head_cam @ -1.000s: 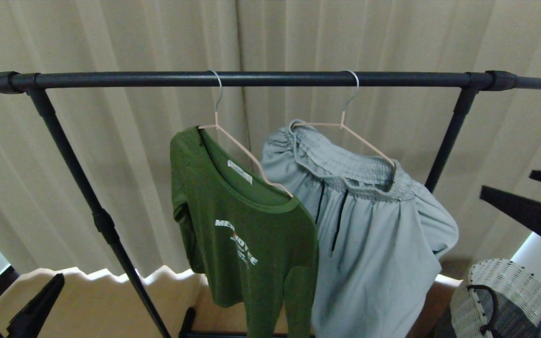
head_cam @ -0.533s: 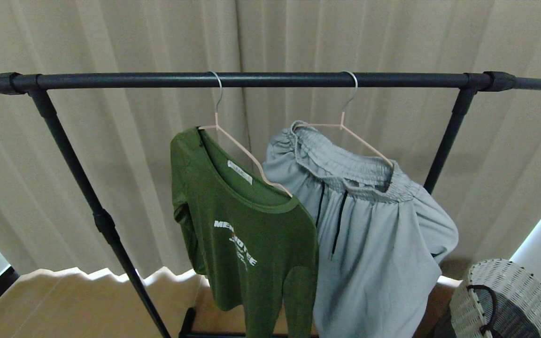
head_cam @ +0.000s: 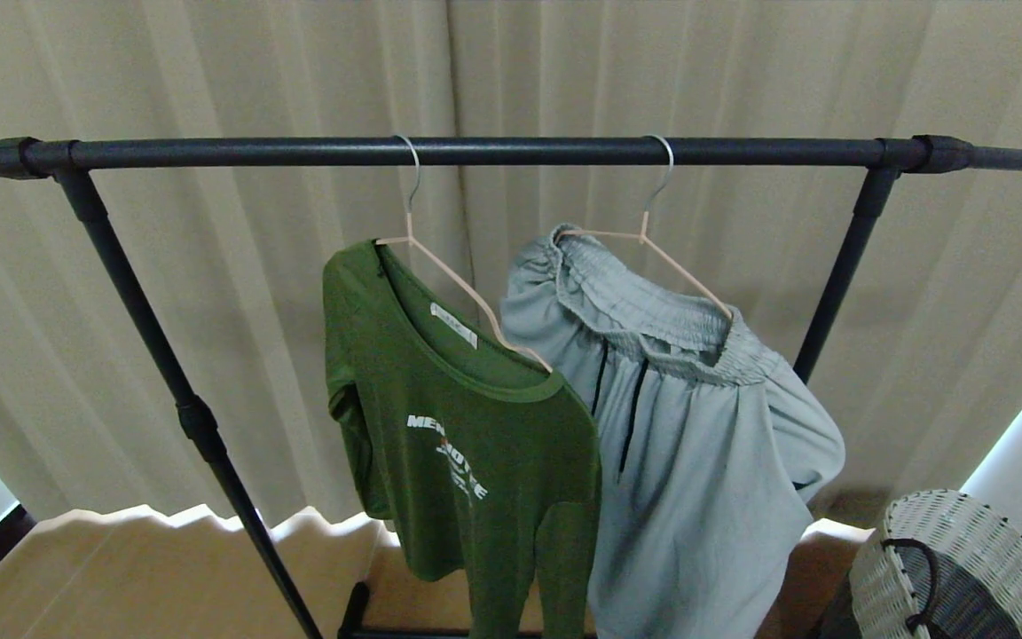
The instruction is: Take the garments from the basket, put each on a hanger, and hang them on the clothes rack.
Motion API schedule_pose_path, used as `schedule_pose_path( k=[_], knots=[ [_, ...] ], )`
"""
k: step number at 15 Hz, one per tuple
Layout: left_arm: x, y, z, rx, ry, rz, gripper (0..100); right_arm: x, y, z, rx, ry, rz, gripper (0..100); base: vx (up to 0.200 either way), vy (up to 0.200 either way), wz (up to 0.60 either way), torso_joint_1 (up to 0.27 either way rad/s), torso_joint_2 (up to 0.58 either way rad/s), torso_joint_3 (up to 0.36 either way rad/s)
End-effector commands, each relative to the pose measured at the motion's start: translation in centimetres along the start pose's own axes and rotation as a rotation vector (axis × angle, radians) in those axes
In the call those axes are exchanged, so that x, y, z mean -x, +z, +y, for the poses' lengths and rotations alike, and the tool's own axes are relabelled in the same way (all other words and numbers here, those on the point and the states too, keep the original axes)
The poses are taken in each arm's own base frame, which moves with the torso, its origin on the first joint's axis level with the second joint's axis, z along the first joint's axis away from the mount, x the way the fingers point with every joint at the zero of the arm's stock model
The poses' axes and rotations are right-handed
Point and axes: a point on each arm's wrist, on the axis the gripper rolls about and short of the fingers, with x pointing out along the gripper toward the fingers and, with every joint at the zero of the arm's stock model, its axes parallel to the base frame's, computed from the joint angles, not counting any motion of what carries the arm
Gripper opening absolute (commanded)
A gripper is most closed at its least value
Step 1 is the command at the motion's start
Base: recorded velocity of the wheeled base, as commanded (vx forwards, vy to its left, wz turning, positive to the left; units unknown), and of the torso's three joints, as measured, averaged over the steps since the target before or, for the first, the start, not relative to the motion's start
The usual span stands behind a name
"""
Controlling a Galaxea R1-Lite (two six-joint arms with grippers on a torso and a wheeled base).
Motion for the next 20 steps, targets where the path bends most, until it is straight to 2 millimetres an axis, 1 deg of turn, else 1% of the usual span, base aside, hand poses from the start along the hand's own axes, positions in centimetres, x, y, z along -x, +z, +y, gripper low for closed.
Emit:
schedule_pose_path(
  k=[1,4,5,6,7,8,9,10,12,13,15,16,17,18,20],
  knots=[
    [-0.1,-0.4,-0.2,-0.004,-0.067,0.010,100,-0.3,-1.1,0.1,-0.007,0.013,-0.052,100,0.000,0.000,0.00,0.000,0.00,0.000],
    [-0.1,-0.5,-0.5,-0.004,-0.212,0.016,100,-0.5,-1.2,0.2,0.028,0.068,-0.084,100,0.000,0.000,0.00,0.000,0.00,0.000],
    [-0.4,-0.2,-0.5,-0.005,-0.238,0.046,100,-0.5,-1.2,0.2,0.036,0.072,-0.084,100,0.000,0.000,0.00,0.000,0.00,0.000],
    [-0.8,0.2,-0.6,-0.012,-0.240,0.067,100,-0.5,-1.2,0.3,0.040,0.095,-0.084,100,0.000,0.000,0.00,0.000,0.00,0.000],
    [-1.1,0.5,-0.6,-0.016,-0.238,0.039,100,-0.5,-1.2,0.4,0.048,0.145,-0.081,100,0.000,0.000,0.00,0.000,0.00,0.000],
    [-1.1,0.5,-0.6,-0.016,-0.238,0.035,100,-0.5,-1.2,0.4,0.050,0.150,-0.081,100,0.000,0.000,0.00,0.000,0.00,0.000],
    [-0.8,-0.2,-0.6,-0.023,-0.222,-0.028,100,-0.6,-1.3,0.6,0.079,0.232,-0.086,100,0.000,0.000,0.00,0.000,0.00,0.000],
    [-0.5,-0.6,-0.5,-0.025,-0.209,-0.062,100,-0.5,-1.3,0.6,0.083,0.254,-0.088,100,0.000,0.000,0.00,0.000,0.00,0.000],
    [-0.7,-1.0,-0.4,0.001,-0.136,-0.045,100,-0.5,-1.3,0.7,0.112,0.312,-0.091,100,0.000,0.000,0.00,0.000,0.00,0.000],
    [-0.7,-1.1,-0.4,0.018,-0.137,-0.046,100,-0.6,-1.5,0.8,0.155,0.331,-0.100,100,0.000,0.000,0.00,0.000,0.00,0.000],
    [-0.8,-1.1,-0.4,0.017,-0.135,-0.057,100,-0.7,-1.4,0.8,0.157,0.324,-0.124,100,0.000,0.000,0.00,0.000,0.00,0.000],
    [-0.8,-1.1,-0.4,0.017,-0.132,-0.060,100,-1.0,-1.5,0.8,0.144,0.281,-0.161,100,0.000,0.000,0.00,0.000,0.00,0.000],
    [-0.8,-1.1,-0.4,0.020,-0.137,-0.062,100,-0.5,-1.7,0.8,0.078,0.188,-0.242,100,0.000,0.000,0.00,0.000,0.00,0.000],
    [-0.8,-1.1,-0.4,0.020,-0.137,-0.062,100,-0.5,-1.7,0.8,0.078,0.188,-0.242,100,0.000,0.000,0.00,0.000,0.00,0.000],
    [-0.8,-1.1,-0.5,0.020,-0.184,-0.060,100,-0.3,-1.9,1.1,0.091,0.329,-0.234,100,0.000,0.000,0.00,0.000,0.00,0.000]
  ],
)
